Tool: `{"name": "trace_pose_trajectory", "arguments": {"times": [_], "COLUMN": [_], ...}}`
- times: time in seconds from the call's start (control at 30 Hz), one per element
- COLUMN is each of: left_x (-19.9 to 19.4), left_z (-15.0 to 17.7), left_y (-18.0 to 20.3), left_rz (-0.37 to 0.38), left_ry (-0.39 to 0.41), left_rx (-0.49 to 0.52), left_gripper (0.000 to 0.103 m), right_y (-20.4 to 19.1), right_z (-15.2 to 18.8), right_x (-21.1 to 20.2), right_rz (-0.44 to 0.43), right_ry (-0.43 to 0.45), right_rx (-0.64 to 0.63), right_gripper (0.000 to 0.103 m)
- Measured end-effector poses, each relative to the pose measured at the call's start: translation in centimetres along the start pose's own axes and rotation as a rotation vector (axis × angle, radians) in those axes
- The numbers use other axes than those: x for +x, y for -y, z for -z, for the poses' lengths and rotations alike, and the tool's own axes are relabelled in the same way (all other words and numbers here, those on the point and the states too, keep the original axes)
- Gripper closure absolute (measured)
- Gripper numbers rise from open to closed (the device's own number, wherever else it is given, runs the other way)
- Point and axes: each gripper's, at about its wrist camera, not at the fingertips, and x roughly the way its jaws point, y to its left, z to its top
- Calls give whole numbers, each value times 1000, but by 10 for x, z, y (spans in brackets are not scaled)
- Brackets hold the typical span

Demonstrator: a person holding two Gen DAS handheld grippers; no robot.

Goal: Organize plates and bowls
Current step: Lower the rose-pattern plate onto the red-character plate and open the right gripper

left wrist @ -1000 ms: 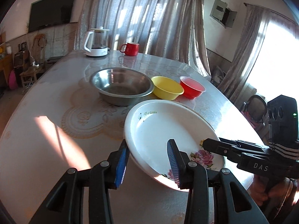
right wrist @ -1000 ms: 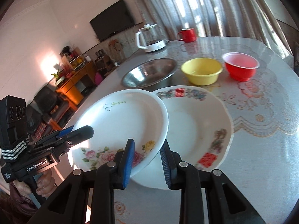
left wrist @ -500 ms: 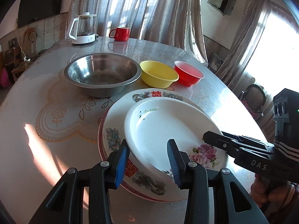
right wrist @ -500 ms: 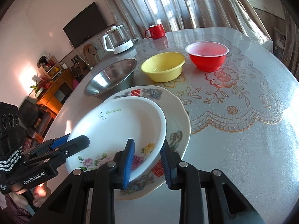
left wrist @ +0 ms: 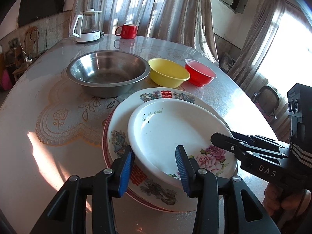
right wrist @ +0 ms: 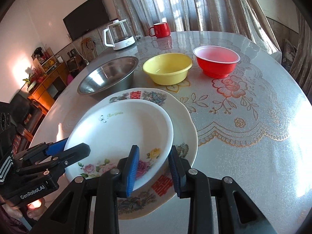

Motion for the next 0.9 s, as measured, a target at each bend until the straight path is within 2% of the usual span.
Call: {"name": "trace_pose_trajectory", "arguments": {"times": [0.2,0.6,0.77,0.9], "left_x": [-2,-7,-12,-16], "left_z": [3,8,10,11], "left_y": [3,5,11,15], "left_rz": [-4,11,1,-9], "left_ry": [4,-2,8,19], "left_rx": [8,12,34,49], "left_gripper": [58,58,52,52], "right_y": [-4,-8,-10,-12], "right_z": [-1,-1,-1,0], "right_x": [-3,1,1,1], "right_rz": [66,87,101,110], "right_ry": [14,13,16,13], "right_rx": [-45,-68,-79,-91], "right_gripper": [72,70,69,68]}}
